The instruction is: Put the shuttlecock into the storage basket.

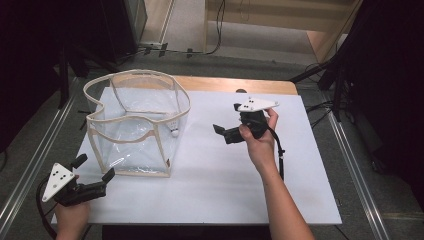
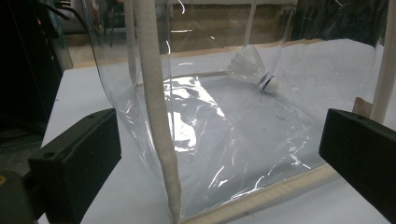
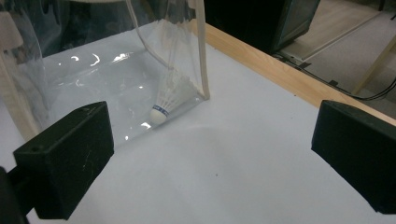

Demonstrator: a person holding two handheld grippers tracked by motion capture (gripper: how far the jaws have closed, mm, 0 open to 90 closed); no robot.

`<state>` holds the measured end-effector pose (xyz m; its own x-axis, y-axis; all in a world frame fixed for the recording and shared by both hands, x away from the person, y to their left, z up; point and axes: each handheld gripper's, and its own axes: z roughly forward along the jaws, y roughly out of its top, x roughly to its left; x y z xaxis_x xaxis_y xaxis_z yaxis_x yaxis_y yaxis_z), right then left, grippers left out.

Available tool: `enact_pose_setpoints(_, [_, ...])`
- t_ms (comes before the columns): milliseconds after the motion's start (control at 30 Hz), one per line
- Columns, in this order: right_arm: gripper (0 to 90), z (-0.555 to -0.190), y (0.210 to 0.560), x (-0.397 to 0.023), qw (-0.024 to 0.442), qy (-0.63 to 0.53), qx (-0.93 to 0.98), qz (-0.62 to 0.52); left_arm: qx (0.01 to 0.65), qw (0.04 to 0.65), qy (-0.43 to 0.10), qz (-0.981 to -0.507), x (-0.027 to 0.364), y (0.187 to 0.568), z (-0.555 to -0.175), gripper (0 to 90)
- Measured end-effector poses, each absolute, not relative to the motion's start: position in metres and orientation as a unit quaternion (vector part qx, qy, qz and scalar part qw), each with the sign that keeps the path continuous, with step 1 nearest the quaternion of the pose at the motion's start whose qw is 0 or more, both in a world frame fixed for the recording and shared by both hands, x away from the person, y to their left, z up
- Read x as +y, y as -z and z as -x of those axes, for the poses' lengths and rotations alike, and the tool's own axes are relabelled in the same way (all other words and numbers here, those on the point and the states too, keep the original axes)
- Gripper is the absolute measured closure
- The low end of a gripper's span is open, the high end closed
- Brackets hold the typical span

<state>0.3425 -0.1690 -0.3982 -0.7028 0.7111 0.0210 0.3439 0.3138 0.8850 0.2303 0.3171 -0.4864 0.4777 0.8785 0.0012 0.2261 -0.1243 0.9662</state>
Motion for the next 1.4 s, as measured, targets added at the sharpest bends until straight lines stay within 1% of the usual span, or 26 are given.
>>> enact_pose_setpoints(733, [0.0,-0.322,0.43,-0.191,0.187,-0.48,0.783,-0.349,0.404,0.523,-0.313,-0.682,0.317,0.486,-0.23,0.0])
enact_pose_setpoints(1400, [0.0,-0.306,0.455,-0.219,0.18,-0.485,0.772,-0.37,0.404,0.521,-0.312,-0.683,0.316,0.486,-0.229,0.0])
